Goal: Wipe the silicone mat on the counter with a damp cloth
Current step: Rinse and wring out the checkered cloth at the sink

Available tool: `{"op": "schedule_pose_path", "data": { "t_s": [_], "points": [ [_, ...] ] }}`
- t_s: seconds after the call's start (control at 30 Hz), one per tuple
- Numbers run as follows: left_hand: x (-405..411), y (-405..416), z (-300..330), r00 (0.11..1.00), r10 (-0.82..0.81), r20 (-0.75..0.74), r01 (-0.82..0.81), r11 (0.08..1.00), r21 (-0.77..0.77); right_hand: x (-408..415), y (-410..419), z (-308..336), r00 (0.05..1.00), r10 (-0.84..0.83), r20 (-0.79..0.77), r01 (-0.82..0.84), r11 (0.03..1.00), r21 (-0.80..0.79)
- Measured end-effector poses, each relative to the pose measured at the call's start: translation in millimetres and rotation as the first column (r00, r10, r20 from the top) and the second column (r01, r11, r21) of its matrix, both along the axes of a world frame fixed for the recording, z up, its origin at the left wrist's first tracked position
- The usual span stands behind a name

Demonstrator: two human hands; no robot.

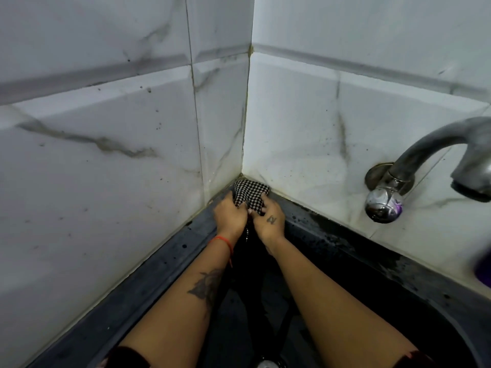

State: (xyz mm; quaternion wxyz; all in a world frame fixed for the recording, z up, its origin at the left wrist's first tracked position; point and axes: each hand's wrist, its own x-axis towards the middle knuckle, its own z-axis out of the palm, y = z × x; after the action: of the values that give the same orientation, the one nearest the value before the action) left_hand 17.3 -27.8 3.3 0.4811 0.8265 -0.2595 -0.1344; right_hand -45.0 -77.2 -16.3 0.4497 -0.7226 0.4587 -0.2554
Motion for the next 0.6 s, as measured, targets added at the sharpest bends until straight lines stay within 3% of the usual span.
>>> {"op": "schedule_pose_path", "data": {
  "t_s": [0.13,0.27,0.4,0.6],
  "points": [
    [-15.5,12.4,6.5,0.987,-0.039,-0.158,0.024,0.995,-0.098,-16.7,10.9,7.7,0.999,-0.028,0.030,0.026,0.998,0.058],
    [-34.9,26.2,11.3,0.919,-0.062,-0.389,-0.015,0.981,-0.193,-41.8,26.2,15.6,0.997,-0.050,0.067,0.044,0.996,0.081],
    [-63.0,49.8,30.6,0.729,-0.140,-0.670,-0.110,0.942,-0.316,-77.3,45.3,26.5,0.984,-0.078,0.159,0.057,0.990,0.132],
    [-105.8,101.0,49.2,0.538,-0.301,-0.787,0.045,0.943,-0.330,-142.8,75.8,40.4,0.942,-0.104,0.320,0.026,0.970,0.240]
  ]
}}
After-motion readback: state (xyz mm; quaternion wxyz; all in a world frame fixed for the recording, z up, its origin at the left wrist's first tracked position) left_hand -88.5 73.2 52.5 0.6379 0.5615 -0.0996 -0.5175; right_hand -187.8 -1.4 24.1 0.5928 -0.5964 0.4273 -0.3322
